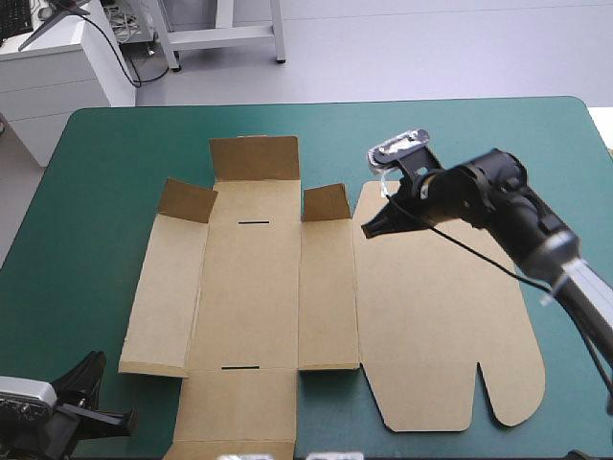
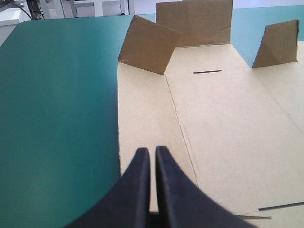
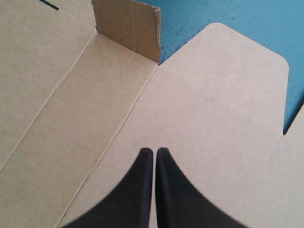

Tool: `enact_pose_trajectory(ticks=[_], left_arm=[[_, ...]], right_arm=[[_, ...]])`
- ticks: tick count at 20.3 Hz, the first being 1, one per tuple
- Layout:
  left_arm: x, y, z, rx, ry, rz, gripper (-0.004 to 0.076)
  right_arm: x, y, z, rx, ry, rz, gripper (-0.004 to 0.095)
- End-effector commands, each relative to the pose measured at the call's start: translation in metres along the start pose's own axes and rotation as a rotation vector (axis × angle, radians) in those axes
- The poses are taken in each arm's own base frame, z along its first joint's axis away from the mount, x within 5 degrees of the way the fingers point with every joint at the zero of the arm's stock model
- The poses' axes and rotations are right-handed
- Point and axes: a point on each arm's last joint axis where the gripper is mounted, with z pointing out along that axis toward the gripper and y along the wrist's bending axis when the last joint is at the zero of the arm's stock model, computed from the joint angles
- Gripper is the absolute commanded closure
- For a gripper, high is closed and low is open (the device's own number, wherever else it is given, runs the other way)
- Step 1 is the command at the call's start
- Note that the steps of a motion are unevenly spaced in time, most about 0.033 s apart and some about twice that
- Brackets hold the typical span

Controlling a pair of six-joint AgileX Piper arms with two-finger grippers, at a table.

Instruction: Fold the box

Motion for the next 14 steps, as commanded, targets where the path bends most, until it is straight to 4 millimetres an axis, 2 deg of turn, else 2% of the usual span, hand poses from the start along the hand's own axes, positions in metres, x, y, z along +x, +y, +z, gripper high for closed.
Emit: enact_pose_trajectory(ticks=[1, 2, 3, 4, 5, 6, 9, 10, 12, 14], left_arm=[[-0.013, 0.000, -0.005, -0.003, -0.100, -0.005, 0.0598], [-0.013, 0.000, -0.005, -0.003, -0.100, -0.005, 0.0538], [-0.013, 0.000, -0.005, -0.003, -0.100, -0.005, 0.0395], [-0.013, 0.000, -0.005, -0.003, -0.100, -0.005, 0.0337], [-0.012, 0.000, -0.005, -0.003, -0.100, -0.005, 0.0227], [-0.012, 0.000, -0.005, -0.003, -0.100, -0.005, 0.0205], [-0.013, 0.000, -0.005, -0.006, -0.104, -0.002, 0.0195], [-0.014, 0.000, -0.004, -0.006, -0.105, -0.002, 0.0195], [-0.023, 0.000, 0.001, -0.006, -0.067, -0.003, 0.0195], [-0.041, 0.000, 0.007, -0.006, -0.012, -0.003, 0.0195]], right_arm=[[0.021, 0.002, -0.042, 0.012, -0.200, 0.027, 0.0908], [0.031, 0.002, -0.042, 0.013, -0.202, 0.027, 0.0908], [0.050, 0.003, -0.045, 0.018, -0.226, 0.025, 0.0908], [0.058, 0.003, -0.045, 0.022, -0.231, 0.023, 0.0908], [0.075, 0.003, -0.046, 0.031, -0.230, 0.021, 0.0908], [0.082, 0.003, -0.045, 0.035, -0.226, 0.027, 0.0908], [0.120, 0.005, -0.042, 0.038, -0.244, 0.068, 0.0908], [0.125, 0.005, -0.042, 0.037, -0.255, 0.073, 0.0908], [0.147, 0.006, -0.042, 0.036, -0.277, 0.080, 0.0908], [0.160, 0.007, -0.044, 0.036, -0.272, 0.080, 0.0908]])
